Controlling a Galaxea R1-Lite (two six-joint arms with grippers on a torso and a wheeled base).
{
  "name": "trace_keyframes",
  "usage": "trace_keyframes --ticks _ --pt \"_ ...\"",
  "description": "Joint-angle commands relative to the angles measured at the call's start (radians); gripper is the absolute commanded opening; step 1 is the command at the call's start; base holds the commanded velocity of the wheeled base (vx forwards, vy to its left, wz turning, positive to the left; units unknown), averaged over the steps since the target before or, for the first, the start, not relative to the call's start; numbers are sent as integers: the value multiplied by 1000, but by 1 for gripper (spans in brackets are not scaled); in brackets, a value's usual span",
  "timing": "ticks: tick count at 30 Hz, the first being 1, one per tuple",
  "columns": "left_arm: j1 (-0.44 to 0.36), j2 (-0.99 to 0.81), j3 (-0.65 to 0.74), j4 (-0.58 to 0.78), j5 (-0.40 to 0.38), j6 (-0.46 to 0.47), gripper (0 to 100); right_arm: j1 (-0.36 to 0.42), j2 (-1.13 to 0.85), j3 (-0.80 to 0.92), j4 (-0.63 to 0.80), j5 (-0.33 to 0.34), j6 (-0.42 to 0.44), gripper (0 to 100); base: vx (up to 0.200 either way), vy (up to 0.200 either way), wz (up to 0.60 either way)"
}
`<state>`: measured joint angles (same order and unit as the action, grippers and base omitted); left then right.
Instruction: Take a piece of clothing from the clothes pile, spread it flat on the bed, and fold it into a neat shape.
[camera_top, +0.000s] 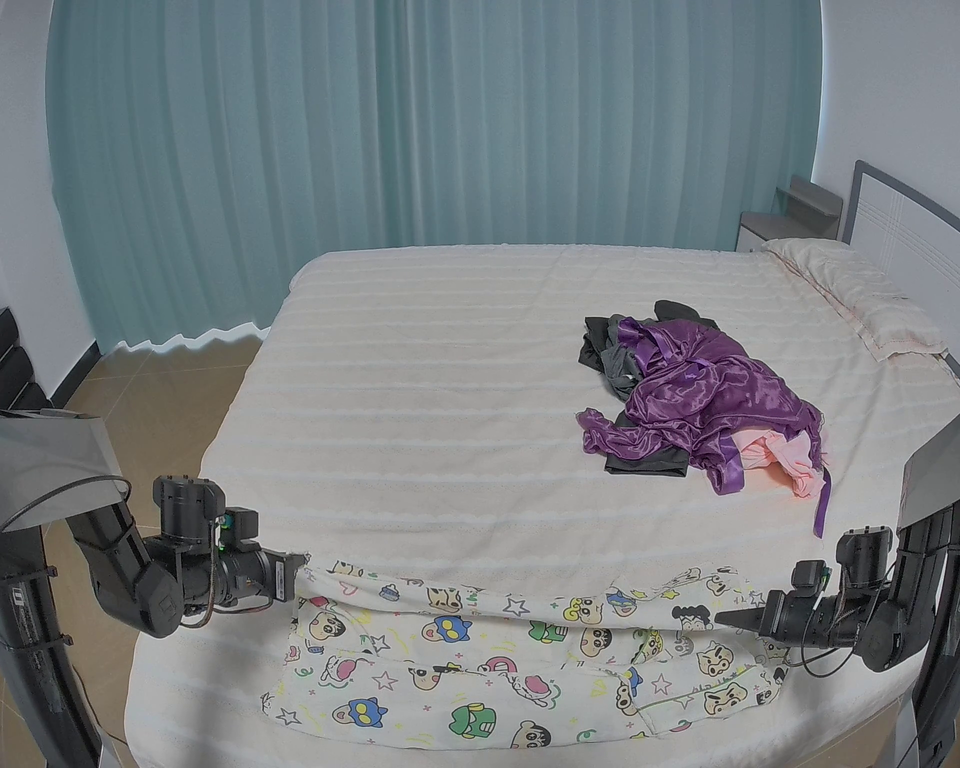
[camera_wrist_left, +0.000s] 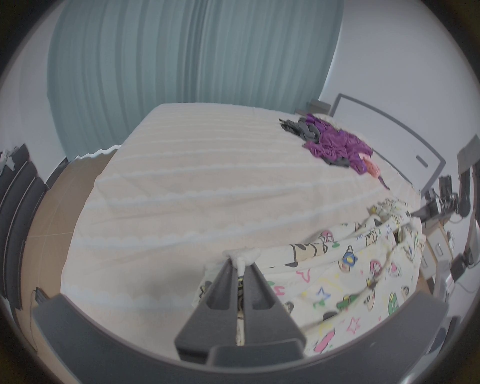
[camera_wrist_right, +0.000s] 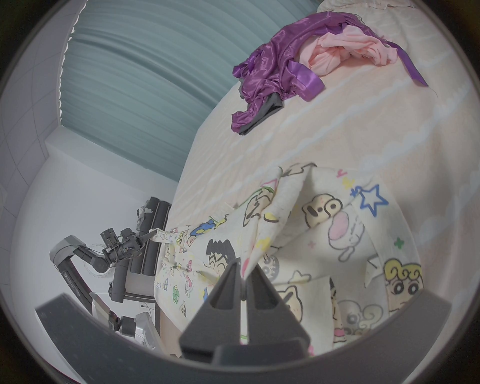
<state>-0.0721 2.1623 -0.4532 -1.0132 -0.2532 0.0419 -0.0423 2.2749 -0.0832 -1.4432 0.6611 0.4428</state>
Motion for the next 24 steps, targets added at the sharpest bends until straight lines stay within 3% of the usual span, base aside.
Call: trace_keyframes --ticks 1,15,23,24 --pt "3 8 87 -28 0 46 0 1 37 19 0 -26 -33 0 0 0 0" --pt "-12 174 157 -136 11 138 0 7 101 69 -2 -92 -171 0 0 0 0" --pt "-17 182 177 -150 11 136 0 9 156 72 -89 -130 -177 0 0 0 0" --pt "-17 182 177 -150 11 136 100 9 156 72 -89 -130 -177 0 0 0 0"
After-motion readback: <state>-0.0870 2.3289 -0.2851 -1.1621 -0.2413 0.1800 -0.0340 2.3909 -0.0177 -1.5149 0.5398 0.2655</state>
